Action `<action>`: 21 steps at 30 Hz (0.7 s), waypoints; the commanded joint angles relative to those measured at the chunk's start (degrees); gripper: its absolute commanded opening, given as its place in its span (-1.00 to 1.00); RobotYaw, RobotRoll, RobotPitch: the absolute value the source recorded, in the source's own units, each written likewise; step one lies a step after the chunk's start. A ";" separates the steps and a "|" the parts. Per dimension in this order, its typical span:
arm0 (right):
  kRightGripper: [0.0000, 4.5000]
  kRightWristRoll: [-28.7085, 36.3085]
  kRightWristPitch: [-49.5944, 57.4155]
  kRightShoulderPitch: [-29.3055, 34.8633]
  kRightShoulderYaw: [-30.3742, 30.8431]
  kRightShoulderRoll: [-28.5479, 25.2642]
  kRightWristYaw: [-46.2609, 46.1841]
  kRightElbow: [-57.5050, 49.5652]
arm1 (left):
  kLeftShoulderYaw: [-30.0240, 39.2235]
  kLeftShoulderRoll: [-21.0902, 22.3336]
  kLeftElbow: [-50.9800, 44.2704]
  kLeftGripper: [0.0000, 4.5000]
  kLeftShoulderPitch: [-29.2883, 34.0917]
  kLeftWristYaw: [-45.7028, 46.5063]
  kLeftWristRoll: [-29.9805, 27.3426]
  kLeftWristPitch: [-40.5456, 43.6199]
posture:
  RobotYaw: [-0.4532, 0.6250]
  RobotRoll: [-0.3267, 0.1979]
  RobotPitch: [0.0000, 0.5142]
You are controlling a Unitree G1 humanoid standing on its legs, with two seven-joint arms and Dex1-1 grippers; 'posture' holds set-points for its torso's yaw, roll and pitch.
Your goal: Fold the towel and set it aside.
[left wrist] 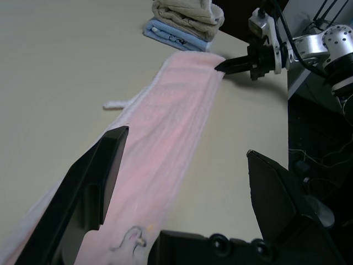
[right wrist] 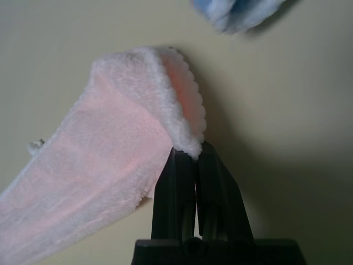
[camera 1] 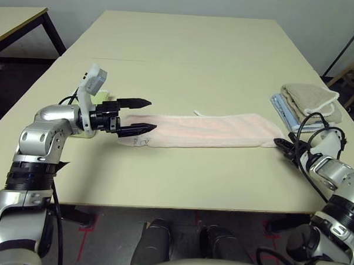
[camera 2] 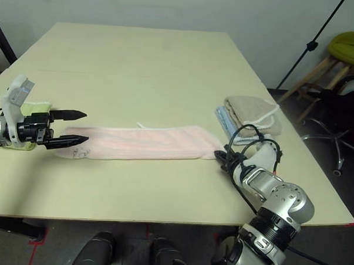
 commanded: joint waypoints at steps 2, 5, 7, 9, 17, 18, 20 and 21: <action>-0.98 2.19 0.14 4.56 2.50 -8.53 6.81 -2.35 | -0.71 0.43 -0.15 1.00 -0.34 -0.30 0.05 0.55 | 0.06 0.25 -0.64; -0.98 3.81 0.88 7.33 5.00 -14.98 12.03 -3.45 | -0.95 0.40 0.36 1.00 -0.83 -0.53 0.22 0.60 | 0.04 0.25 -0.63; -0.98 4.19 -0.17 9.62 7.98 -19.46 16.25 -4.50 | -1.09 0.47 0.77 1.00 -1.14 -0.77 0.34 0.55 | 0.03 0.25 -0.62; -0.98 3.65 -2.63 11.23 11.54 -23.02 19.70 -5.58 | -1.25 0.45 1.10 1.00 -1.40 -0.89 0.44 0.50 | 0.02 0.25 -0.62; -0.98 -0.70 -12.93 7.40 33.66 -29.82 29.61 -12.76 | -1.86 -0.08 1.28 1.00 -2.24 -0.71 0.52 0.78 | 0.02 0.25 -0.62; -0.98 -1.13 -13.48 6.28 35.74 -29.80 30.25 -13.05 | -1.83 -0.09 1.22 1.00 -2.22 -0.64 0.46 0.82 | 0.02 0.25 -0.62; -0.98 -2.12 -14.28 3.71 39.76 -29.25 30.93 -13.42 | -1.66 0.00 0.81 1.00 -1.88 -0.43 0.31 0.98 | 0.06 0.25 -0.61; -0.98 -2.47 -14.46 2.42 41.46 -28.69 31.11 -13.43 | -1.56 0.07 0.61 1.00 -1.66 -0.31 0.25 1.06 | 0.06 0.25 -0.61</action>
